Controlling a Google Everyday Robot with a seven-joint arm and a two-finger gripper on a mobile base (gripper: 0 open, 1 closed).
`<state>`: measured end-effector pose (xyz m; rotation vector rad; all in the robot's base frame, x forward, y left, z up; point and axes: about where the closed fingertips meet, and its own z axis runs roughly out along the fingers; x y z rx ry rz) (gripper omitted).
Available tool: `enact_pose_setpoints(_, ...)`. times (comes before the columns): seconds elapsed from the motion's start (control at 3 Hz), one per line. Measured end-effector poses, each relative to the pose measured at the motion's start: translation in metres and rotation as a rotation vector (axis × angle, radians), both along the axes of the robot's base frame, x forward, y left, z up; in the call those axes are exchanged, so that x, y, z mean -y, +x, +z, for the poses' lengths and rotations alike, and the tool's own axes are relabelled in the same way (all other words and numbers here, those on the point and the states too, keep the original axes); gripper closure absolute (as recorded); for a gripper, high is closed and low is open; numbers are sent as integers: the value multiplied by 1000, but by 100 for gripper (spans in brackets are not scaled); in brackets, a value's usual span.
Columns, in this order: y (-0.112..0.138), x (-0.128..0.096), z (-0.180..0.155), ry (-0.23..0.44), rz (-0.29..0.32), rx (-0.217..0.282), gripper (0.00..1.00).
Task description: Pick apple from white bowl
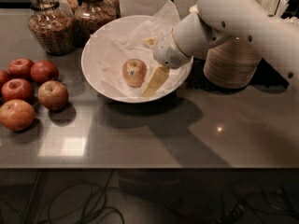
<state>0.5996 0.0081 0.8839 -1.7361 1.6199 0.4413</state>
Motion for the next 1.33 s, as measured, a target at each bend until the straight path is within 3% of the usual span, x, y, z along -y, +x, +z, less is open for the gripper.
enact_pose_setpoints(0.33, 19, -22, -19, -45, 31, -19, 8)
enact_pose_setpoints(0.67, 20, -24, -19, -46, 33, -19, 3)
enact_pose_setpoints(1.0, 20, -24, -19, -46, 33, -19, 11)
enact_pose_setpoints(1.33, 20, -24, -19, -46, 33, -19, 36)
